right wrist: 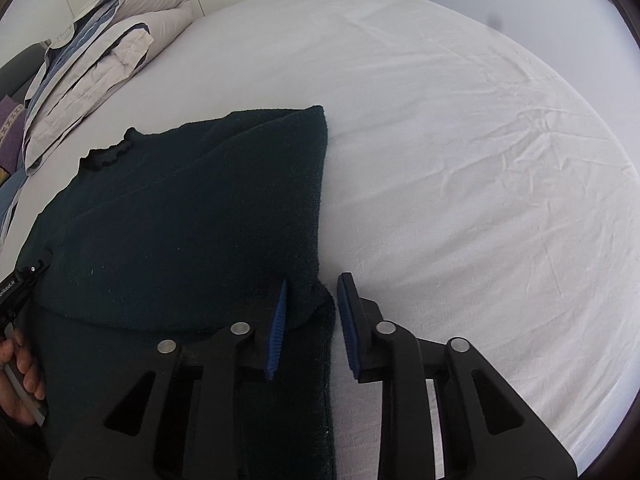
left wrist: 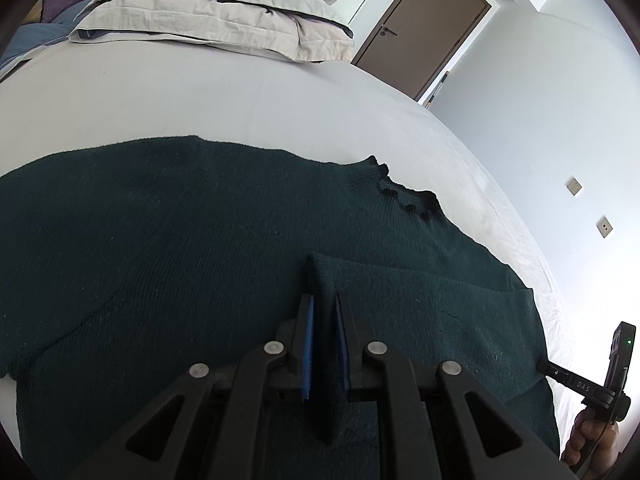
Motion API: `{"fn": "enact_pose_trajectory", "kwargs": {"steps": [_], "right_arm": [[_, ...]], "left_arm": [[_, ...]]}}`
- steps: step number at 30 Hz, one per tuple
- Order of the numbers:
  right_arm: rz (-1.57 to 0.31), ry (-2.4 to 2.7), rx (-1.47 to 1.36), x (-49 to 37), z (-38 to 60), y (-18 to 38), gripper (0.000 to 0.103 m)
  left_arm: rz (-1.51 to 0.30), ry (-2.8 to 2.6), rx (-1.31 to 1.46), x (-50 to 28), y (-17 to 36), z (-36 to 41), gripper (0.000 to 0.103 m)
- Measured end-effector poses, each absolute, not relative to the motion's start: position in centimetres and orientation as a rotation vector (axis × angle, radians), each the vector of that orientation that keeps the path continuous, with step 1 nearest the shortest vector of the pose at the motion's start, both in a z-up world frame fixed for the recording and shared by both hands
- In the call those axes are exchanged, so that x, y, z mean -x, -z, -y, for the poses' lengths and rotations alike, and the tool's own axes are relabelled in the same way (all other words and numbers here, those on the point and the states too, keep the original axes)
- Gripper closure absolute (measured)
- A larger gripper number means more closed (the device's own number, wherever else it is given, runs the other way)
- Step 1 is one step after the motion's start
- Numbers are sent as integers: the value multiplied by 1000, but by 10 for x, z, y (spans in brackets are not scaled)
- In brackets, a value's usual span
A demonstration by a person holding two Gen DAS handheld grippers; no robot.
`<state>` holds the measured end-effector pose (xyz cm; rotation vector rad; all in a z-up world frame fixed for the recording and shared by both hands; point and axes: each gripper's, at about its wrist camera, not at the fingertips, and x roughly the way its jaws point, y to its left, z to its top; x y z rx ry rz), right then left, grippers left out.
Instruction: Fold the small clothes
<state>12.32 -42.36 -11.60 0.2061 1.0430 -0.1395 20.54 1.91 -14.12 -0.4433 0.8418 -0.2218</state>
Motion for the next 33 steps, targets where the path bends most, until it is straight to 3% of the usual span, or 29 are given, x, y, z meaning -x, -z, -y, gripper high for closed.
{"fn": "enact_pose_trajectory", "kwargs": {"steps": [13,16,18,20,21,22,23,26,33], "right_arm": [[-998,177,-183,-129,442,123,88],[-975,160,-209,-129,446,119,84],[-947,174,-244,-116,446,104,79],[-861,186,-247,-94,442,80,77],[-815,189,-235,-82,435,69,73],[-770,196,-221,-70,428,59,55],[-722,200,-211,-58,419,49,38],[-596,156,-176,-30,387,26,20],[-635,-79,-251,-24,307,12,20]], "left_arm": [[-840,214,449,-197,143,-18,90],[-854,234,477,-199,142,-22,89],[-856,232,498,-193,134,-31,81],[-809,198,522,-175,121,-48,46],[-776,180,542,-163,113,-61,36],[-744,159,561,-150,107,-76,25],[-721,134,580,-138,103,-93,23],[-694,29,694,-99,103,-158,23],[-565,-295,1124,8,142,-326,24]]}}
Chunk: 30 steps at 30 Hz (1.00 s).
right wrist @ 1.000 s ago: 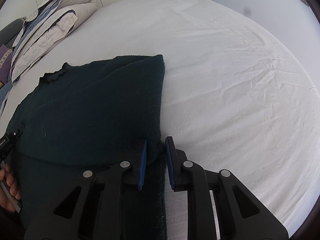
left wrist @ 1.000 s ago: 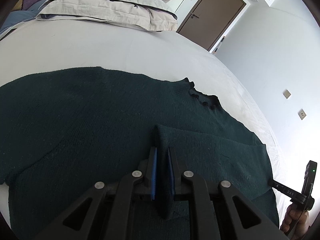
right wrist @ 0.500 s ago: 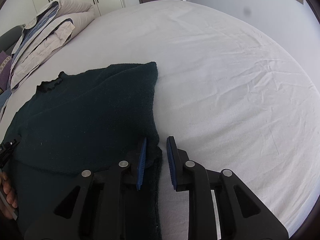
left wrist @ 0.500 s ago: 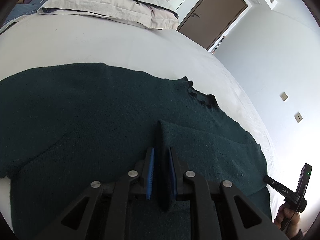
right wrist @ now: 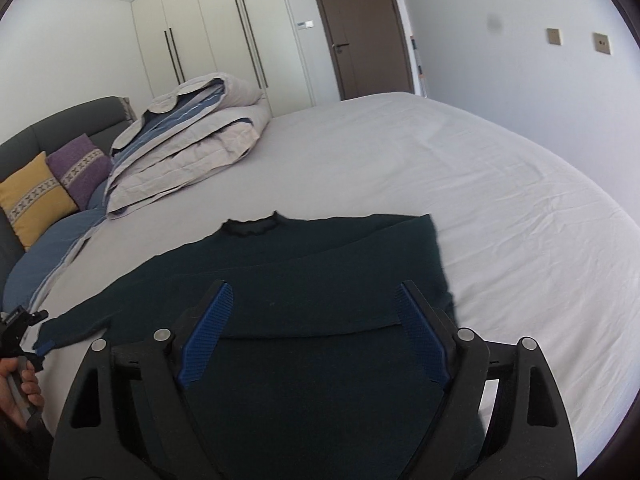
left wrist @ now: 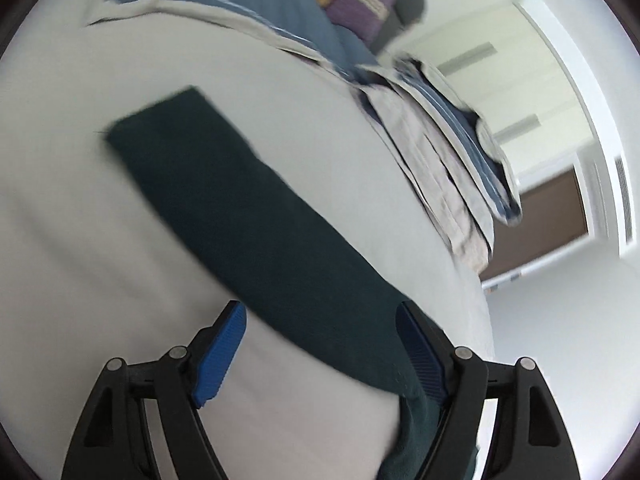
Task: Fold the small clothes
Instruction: 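Fold the held side and sleeve over the body, open the left gripper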
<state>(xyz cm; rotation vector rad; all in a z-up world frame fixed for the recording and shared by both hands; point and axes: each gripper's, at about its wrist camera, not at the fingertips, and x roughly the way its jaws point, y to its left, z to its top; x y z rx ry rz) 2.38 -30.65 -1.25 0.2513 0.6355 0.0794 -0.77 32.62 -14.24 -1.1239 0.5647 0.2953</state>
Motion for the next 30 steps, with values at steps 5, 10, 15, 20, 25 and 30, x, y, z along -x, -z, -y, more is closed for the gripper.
{"fn": "enact_pose_trajectory", "kwargs": {"steps": [5,10,15,20,25,30], "right_arm": [[-688,-183,-293,-18,259,17,20],[-713,-215,-321,-11,241,22,20],[-707,-204,-337,-3,249,22,20],[-706,-172,-405,0,283,31,22],[-716,-126,-465,13,312,49,24],[-714,-75,-529,31,348,67,24]], "left_arm": [[-451,-369,1327,41,165,-386,28],[-428,-394,1355,23,169,-405,33],[-445,-442,1400,7,175,-419,74],[-474,-418,1244,-6,144,-391,95],[-551,-254,949,-63,89,-301,95],[-635,-35,601,-120,52,-146,95]]}}
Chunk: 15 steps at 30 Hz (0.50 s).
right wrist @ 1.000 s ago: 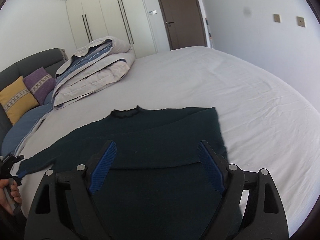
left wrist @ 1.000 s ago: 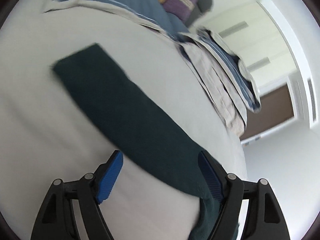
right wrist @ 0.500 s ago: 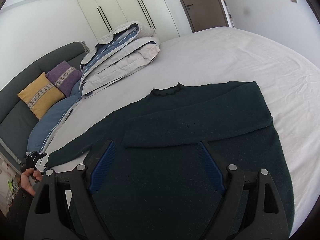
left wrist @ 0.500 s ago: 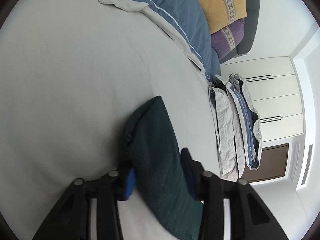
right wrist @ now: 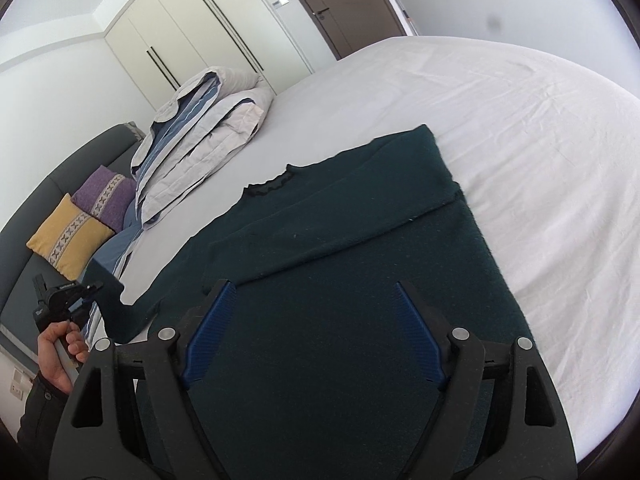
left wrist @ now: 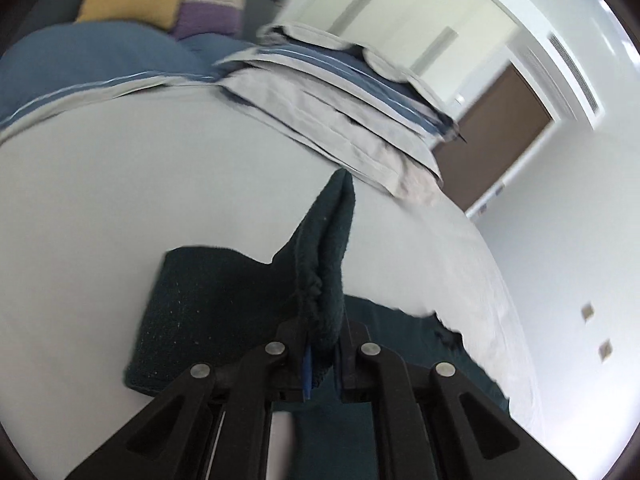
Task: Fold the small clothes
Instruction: 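Fold the held side and sleeve over the body, open the left gripper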
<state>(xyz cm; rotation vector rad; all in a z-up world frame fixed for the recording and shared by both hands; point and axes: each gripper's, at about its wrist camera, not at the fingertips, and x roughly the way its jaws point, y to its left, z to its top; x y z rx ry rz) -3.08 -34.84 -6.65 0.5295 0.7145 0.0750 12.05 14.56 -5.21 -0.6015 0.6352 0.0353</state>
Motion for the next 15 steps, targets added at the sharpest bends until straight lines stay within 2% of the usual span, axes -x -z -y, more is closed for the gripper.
{"fn": "enact_pose_trajectory", "kwargs": {"steps": [5,9,10,11,12,13,14,15], "right_arm": [[-701,-28,-600,45,384,78,24],[-690,-9,-627,49,403,84,24],[-692,-7,-631,48,405,85,24],[-698,-6,-635,48,408,86,24],[-706,-2,-640,46,410,88,24],[-709,3,-644,45,412,89,24],[-710,9,-645,43,413,89,23],[-709,9,-645,41,414,90,23]], "left_arm": [[-695,158,302,-147,50,16,95],[-756,262,165,-157,72,105,94],[-780,281,126,-159,80,122,86],[-814,305,96,-161,90,136,71],[-844,312,79,-160,97,145,62],[-856,309,76,-158,101,147,45],[-844,298,78,-153,102,144,34],[-831,286,83,-146,102,136,28]]}}
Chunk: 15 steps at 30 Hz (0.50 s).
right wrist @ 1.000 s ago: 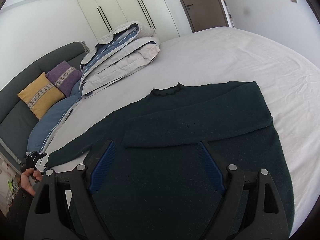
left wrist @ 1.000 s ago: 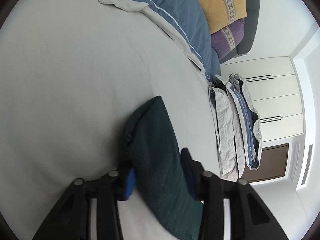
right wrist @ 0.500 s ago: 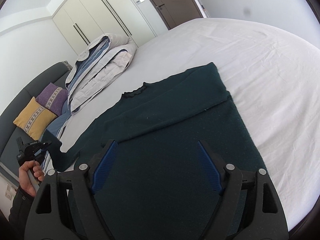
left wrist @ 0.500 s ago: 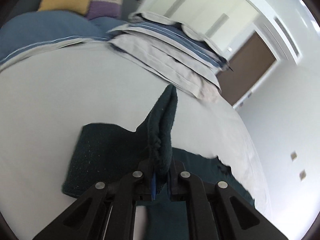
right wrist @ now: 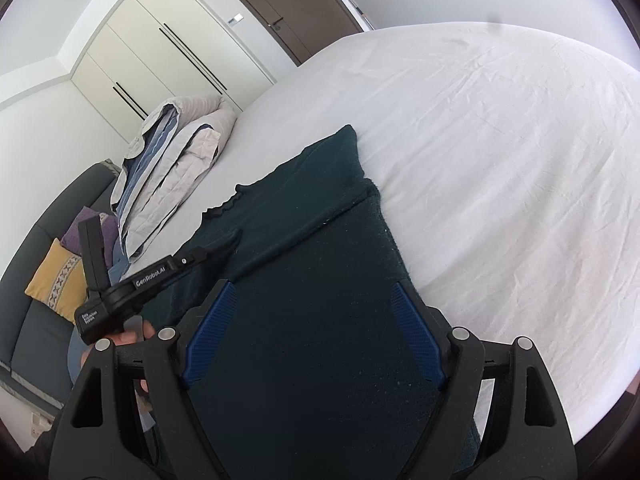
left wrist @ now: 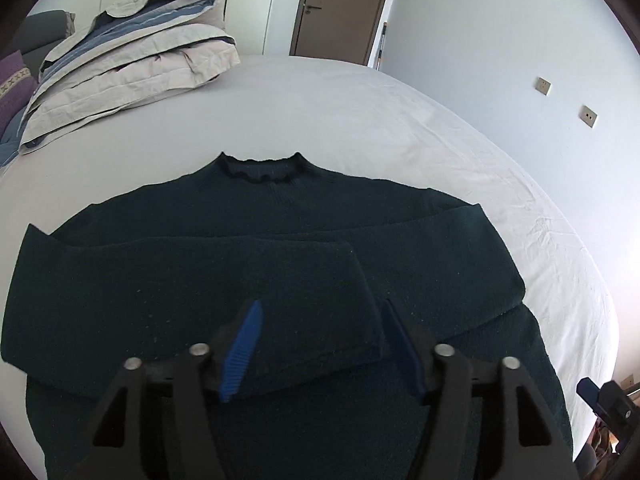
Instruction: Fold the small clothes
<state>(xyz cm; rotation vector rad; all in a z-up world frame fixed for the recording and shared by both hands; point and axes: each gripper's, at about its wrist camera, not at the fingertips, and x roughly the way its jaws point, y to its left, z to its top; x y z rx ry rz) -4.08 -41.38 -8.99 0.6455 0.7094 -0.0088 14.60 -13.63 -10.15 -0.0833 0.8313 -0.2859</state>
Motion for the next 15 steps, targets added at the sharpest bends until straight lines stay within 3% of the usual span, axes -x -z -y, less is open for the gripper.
{"fn": "enact_pose_trajectory", "kwargs": {"steps": [2,11,15], "right_arm": [[-711,-1,-642,34,412,88,23],[-802,-197,-526,-67,341,61,24],[-921,-261,-463,-129,289,69,27]], "left_arm": [[-819,284,120,-136,95,118,19],[-746,187,358,-101,75,-17,19],[-734,79,457,-100,79,-84,25]]}}
